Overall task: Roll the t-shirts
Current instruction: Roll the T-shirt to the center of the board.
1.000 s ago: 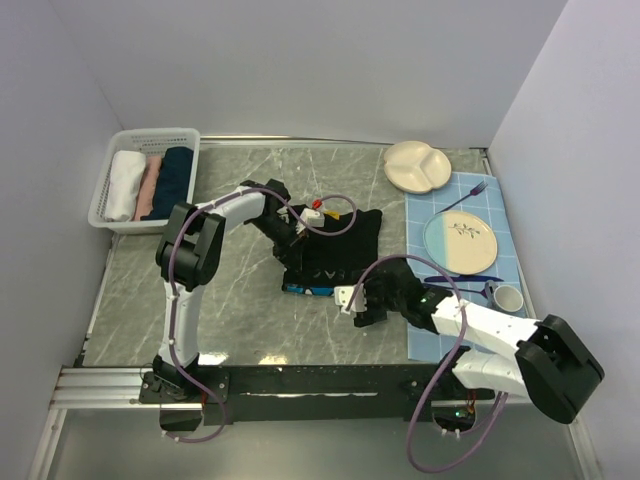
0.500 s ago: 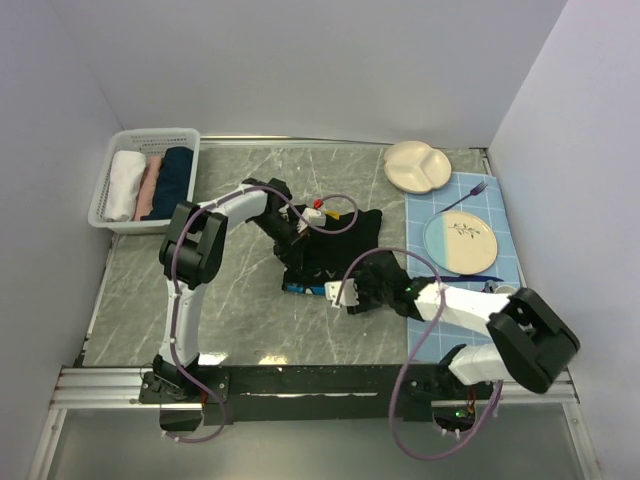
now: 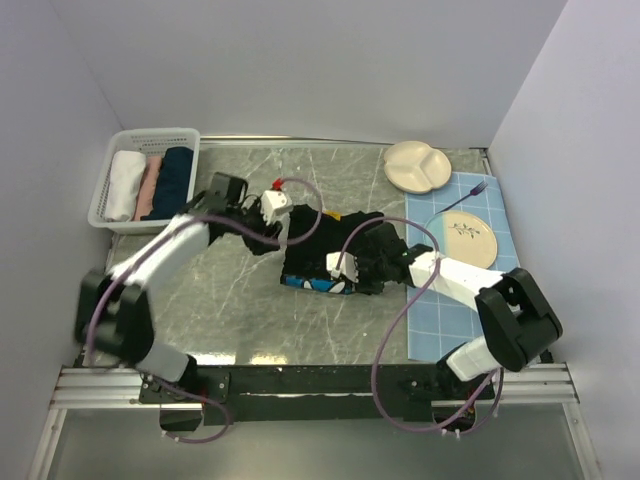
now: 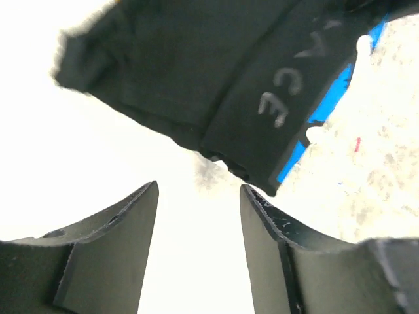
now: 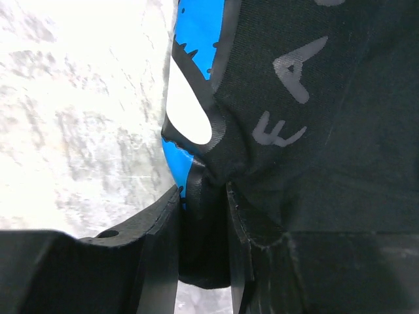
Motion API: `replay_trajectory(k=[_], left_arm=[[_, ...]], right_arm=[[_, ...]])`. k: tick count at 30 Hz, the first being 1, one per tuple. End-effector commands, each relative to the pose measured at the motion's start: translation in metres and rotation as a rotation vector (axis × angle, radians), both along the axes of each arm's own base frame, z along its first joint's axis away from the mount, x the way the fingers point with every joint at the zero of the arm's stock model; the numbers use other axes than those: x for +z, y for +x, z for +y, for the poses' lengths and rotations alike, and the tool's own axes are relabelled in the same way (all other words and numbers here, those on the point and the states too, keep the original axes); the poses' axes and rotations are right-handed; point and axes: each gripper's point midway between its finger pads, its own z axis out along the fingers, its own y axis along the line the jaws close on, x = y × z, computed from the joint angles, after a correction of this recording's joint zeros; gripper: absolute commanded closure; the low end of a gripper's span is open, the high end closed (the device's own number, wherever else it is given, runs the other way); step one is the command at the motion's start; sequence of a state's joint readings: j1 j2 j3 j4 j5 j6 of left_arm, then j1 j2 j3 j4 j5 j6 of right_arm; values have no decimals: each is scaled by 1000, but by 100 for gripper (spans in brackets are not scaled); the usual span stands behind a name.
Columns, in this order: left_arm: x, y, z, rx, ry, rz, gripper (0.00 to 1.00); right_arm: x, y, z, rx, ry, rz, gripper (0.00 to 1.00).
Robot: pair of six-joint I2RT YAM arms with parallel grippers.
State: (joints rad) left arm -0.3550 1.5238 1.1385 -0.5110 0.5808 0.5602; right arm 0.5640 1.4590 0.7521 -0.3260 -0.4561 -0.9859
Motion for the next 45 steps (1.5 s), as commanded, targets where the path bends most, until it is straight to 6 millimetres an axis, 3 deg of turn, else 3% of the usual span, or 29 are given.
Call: replay_trajectory(k=[1, 2, 4, 5, 7, 18, 23, 26, 27, 29, 30, 31, 32, 34, 35, 36, 38, 39, 40, 45], left_arm=[[1, -32, -10, -102, 51, -272, 41], [5, -37, -23, -145, 52, -372, 41], [-10, -65, -32, -217, 46, -434, 37], [-5, -65, -37, -236, 40, -502, 37], [-22, -80, -44, -288, 56, -501, 37], [-66, -66, -61, -300, 131, -580, 38], [-89, -62, -65, -333, 187, -525, 48], [-88, -56, -68, -318, 207, -494, 62], [-87, -55, -68, -319, 212, -475, 79], [-89, -65, -66, -323, 216, -378, 87], [-75, -61, -72, -315, 189, -366, 93], [-70, -61, -68, -282, 164, -307, 94], [-47, -62, -81, -310, 72, -274, 96], [-43, -71, -68, -306, 49, -113, 98], [-29, -71, -78, -346, 5, -81, 99], [-36, -88, -67, -370, 44, 35, 99], [-30, -88, -66, -406, 50, 102, 98], [-27, -95, -67, -438, 28, 153, 99], [-29, -110, -55, -459, 56, 247, 99], [-22, -125, -47, -520, 60, 499, 99]], right_arm=[[-4, -29, -5, -36, 11, 228, 67], [-5, -28, -6, -47, 11, 243, 67], [-5, -27, -7, -56, 15, 262, 66], [-7, -27, -8, -68, 23, 286, 66], [-7, -25, -8, -91, 26, 321, 67], [-9, -25, -14, -117, 42, 374, 68], [-8, -22, -13, -119, 51, 388, 68], [-7, -21, -15, -126, 51, 409, 68], [-6, -22, -15, -122, 50, 420, 68], [-2, -23, -14, -114, 49, 454, 68], [0, -24, -15, -115, 51, 467, 68], [3, -24, -15, -113, 58, 471, 68], [7, -22, -14, -112, 65, 469, 68], [11, -28, -16, -107, 68, 507, 68], [14, -33, -18, -109, 60, 537, 68], [19, -34, -17, -116, 82, 563, 68], [26, -39, -17, -132, 99, 626, 68], [30, -41, -16, -136, 120, 654, 68], [32, -43, -16, -145, 130, 681, 68], [47, -55, -15, -142, 160, 802, 68]])
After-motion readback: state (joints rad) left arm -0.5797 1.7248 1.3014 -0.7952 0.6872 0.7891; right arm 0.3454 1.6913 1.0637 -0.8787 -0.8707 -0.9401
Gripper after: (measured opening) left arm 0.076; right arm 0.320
